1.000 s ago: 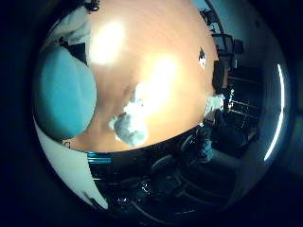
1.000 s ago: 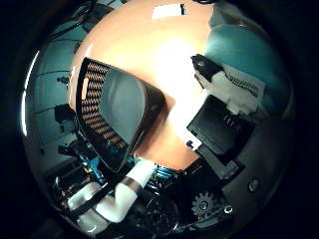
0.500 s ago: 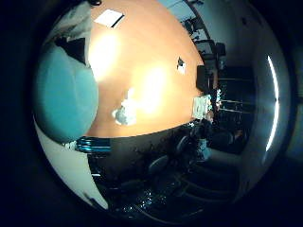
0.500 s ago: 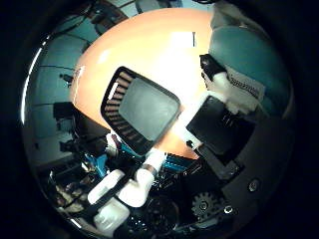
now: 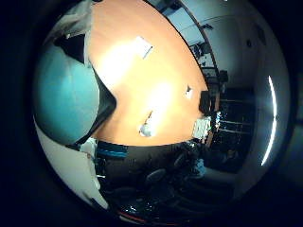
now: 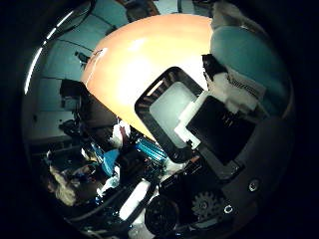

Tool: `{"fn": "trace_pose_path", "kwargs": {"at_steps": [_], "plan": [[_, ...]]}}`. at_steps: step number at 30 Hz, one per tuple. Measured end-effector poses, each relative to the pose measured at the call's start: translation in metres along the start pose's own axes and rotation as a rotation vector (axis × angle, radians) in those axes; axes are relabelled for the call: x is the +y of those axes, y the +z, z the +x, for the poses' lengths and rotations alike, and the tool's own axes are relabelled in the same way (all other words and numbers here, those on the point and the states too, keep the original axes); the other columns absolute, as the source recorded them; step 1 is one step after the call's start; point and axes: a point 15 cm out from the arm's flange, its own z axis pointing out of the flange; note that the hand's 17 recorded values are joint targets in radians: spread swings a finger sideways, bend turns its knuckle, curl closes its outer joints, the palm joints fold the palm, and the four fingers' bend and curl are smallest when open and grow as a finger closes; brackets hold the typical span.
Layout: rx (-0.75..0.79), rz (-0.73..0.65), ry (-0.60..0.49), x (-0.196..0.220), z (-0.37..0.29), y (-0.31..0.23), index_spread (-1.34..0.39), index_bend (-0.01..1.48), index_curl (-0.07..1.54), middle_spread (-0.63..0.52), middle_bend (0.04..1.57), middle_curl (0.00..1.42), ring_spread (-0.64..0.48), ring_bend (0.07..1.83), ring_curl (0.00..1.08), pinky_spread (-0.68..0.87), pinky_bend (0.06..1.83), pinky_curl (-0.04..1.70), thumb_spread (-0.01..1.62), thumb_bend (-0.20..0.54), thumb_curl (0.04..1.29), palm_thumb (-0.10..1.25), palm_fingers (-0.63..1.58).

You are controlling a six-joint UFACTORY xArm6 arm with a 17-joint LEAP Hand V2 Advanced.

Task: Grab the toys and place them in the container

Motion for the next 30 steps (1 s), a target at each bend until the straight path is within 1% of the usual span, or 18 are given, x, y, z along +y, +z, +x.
{"fn": "trace_pose_path", "kwargs": {"at_steps": [4,9,12,13,14,15,16,17,18,19,20,21,22,23,24,26,27,30], "plan": [[-0.016,0.014,-0.028,-0.007,-0.026,-0.002,-0.29,0.96,1.03,-0.2,1.22,1.0,-0.26,1.3,0.86,-0.22,1.14,1.12,0.78,-0.019,0.8,1.05,1.04],[-0.038,0.025,-0.035,-0.008,-0.036,-0.004,-0.29,0.95,1.04,-0.2,1.2,1.0,-0.26,1.29,0.86,-0.22,1.14,1.13,0.8,-0.022,0.8,1.02,1.05],[-0.042,0.032,-0.038,-0.009,-0.038,-0.005,-0.3,0.94,1.04,-0.2,1.19,1.01,-0.26,1.3,0.87,-0.22,1.13,1.13,0.91,-0.029,0.76,0.95,1.05],[-0.041,0.039,-0.036,-0.01,-0.039,-0.007,-0.3,0.92,1.03,-0.2,1.18,1.0,-0.26,1.3,0.86,-0.22,1.13,1.12,0.97,-0.023,0.72,0.93,1.05],[-0.04,0.045,-0.033,-0.011,-0.04,-0.007,-0.31,0.89,1.02,-0.21,1.14,0.99,-0.26,1.28,0.84,-0.24,1.1,1.09,1.03,-0.037,0.67,0.87,1.05],[-0.04,0.045,-0.032,-0.011,-0.041,-0.007,-0.32,0.84,1.0,-0.21,1.12,0.97,-0.26,1.26,0.81,-0.25,1.08,1.06,1.07,-0.04,0.63,0.82,1.05],[-0.04,0.037,-0.032,-0.01,-0.041,-0.006,-0.33,0.75,0.98,-0.22,1.09,0.94,-0.25,1.22,0.78,-0.28,1.05,1.02,1.11,-0.044,0.58,0.76,0.99],[-0.04,0.031,-0.032,-0.008,-0.041,-0.006,-0.35,0.63,0.94,-0.22,1.04,0.91,-0.26,1.2,0.76,-0.32,1.03,0.99,1.13,-0.044,0.53,0.71,0.89],[-0.04,0.024,-0.033,-0.007,-0.041,-0.005,-0.36,0.52,0.91,-0.23,1.0,0.89,-0.27,1.18,0.74,-0.34,1.01,0.97,1.14,-0.049,0.51,0.68,0.72],[-0.041,0.015,-0.033,-0.005,-0.041,-0.004,-0.37,0.43,0.89,-0.23,0.97,0.87,-0.27,1.19,0.73,-0.36,1.0,0.95,1.14,-0.043,0.48,0.65,0.68],[-0.042,0.005,-0.036,-0.003,-0.041,-0.003,-0.4,0.32,0.82,-0.24,0.91,0.84,-0.27,1.18,0.71,-0.38,0.99,0.92,1.15,-0.037,0.45,0.61,0.59],[-0.044,-0.003,-0.039,-0.001,-0.041,-0.002,-0.43,0.24,0.76,-0.25,0.81,0.8,-0.27,1.15,0.68,-0.38,0.96,0.9,1.14,-0.038,0.41,0.57,0.46],[-0.044,-0.015,-0.041,0.002,-0.041,-0.001,-0.44,0.22,0.74,-0.25,0.78,0.78,-0.26,1.14,0.67,-0.35,0.93,0.89,1.14,-0.036,0.39,0.56,0.4],[-0.045,-0.023,-0.042,0.004,-0.041,0.0,-0.45,0.23,0.72,-0.25,0.74,0.76,-0.25,1.08,0.65,-0.31,0.9,0.9,1.13,-0.034,0.38,0.54,0.3],[-0.045,-0.031,-0.043,0.005,-0.042,0.0,-0.46,0.21,0.68,-0.24,0.68,0.73,-0.24,1.02,0.61,-0.25,0.86,0.87,1.12,-0.034,0.36,0.52,0.25],[-0.046,-0.036,-0.045,0.007,-0.042,0.0,-0.46,0.19,0.61,-0.21,0.58,0.66,-0.21,0.94,0.56,-0.1,0.82,0.85,1.11,-0.027,0.33,0.5,0.21],[-0.046,-0.036,-0.045,0.007,-0.042,0.0,-0.45,0.2,0.59,-0.19,0.53,0.63,-0.19,0.9,0.54,-0.05,0.81,0.84,1.1,-0.027,0.33,0.5,0.17],[-0.046,-0.037,-0.045,0.007,-0.042,0.001,-0.43,0.18,0.52,-0.14,0.44,0.55,-0.14,0.81,0.48,0.12,0.77,0.79,1.08,-0.024,0.31,0.49,0.15]]}}
